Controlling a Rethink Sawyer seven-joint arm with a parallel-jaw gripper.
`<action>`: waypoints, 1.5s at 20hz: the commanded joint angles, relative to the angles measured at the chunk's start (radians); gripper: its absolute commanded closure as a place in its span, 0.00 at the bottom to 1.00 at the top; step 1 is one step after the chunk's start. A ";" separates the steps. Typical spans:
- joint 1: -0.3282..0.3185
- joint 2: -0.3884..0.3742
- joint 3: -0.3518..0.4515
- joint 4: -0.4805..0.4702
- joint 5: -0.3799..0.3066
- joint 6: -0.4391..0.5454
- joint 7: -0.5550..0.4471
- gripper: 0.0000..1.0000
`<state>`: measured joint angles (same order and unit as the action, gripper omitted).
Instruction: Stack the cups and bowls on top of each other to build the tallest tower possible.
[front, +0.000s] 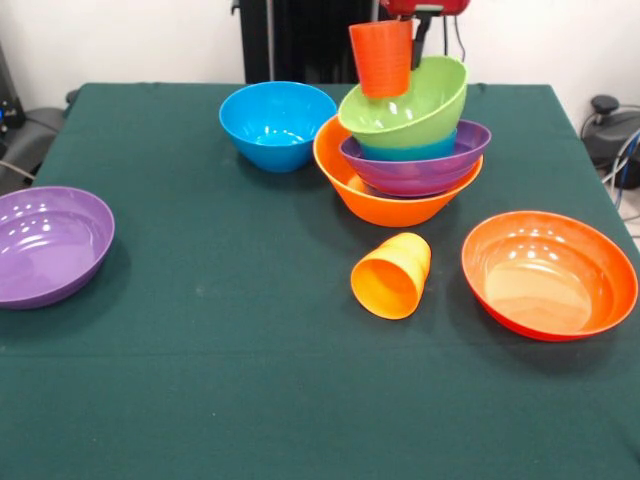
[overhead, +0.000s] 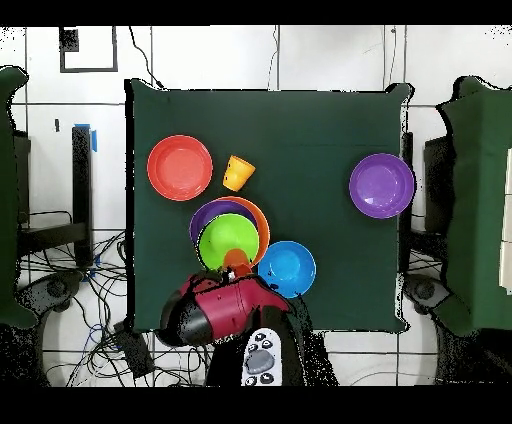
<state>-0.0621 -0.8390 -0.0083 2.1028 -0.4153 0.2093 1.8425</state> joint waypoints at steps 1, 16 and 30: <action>-0.044 0.035 0.060 -0.031 0.039 0.042 0.098 1.00; -0.094 0.058 0.090 -0.079 0.020 0.076 0.054 1.00; -0.088 0.013 0.112 -0.099 0.070 0.168 0.052 1.00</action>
<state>-0.1488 -0.8410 0.0070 2.0651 -0.3952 0.2402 1.8425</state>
